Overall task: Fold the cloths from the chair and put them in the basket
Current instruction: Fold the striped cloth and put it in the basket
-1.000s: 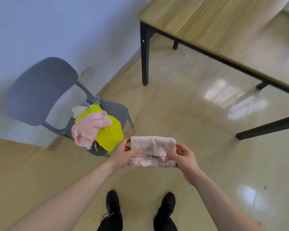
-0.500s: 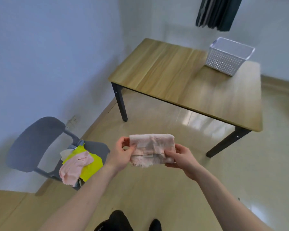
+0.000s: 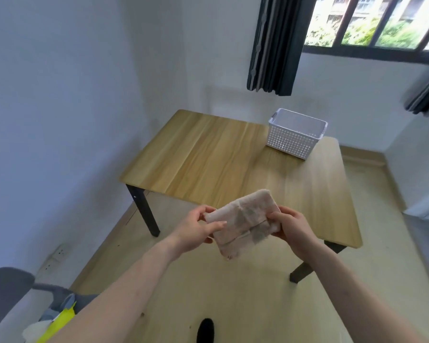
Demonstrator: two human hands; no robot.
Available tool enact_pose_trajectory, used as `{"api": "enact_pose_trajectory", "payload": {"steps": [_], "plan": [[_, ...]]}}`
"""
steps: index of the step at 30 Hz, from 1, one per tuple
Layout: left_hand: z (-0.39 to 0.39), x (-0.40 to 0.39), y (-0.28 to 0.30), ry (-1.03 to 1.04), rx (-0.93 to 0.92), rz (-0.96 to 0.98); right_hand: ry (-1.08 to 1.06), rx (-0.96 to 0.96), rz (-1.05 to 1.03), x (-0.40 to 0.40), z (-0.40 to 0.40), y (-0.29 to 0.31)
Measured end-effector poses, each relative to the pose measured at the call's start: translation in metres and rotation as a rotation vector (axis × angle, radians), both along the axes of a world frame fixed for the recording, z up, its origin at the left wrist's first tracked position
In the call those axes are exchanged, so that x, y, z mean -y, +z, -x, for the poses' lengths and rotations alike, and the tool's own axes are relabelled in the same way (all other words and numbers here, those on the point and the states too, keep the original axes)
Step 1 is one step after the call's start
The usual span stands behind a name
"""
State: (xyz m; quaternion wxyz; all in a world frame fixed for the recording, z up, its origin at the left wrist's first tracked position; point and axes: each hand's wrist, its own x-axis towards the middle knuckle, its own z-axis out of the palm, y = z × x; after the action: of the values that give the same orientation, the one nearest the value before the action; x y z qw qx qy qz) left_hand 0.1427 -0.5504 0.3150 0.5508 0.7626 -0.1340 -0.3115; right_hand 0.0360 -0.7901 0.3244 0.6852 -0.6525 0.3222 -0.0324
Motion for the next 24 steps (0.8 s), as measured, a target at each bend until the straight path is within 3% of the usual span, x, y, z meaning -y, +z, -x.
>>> {"api": "enact_pose_trajectory", "payload": {"steps": [10, 24], "plan": [[-0.115, 0.12, 0.016, -0.014, 0.069, 0.122, -0.106, 0.076, -0.028, 0.086, -0.082, 0.039], [-0.252, 0.318, 0.018, -0.097, 0.173, 0.034, -0.101, 0.067, 0.249, 0.303, -0.222, 0.02]]}}
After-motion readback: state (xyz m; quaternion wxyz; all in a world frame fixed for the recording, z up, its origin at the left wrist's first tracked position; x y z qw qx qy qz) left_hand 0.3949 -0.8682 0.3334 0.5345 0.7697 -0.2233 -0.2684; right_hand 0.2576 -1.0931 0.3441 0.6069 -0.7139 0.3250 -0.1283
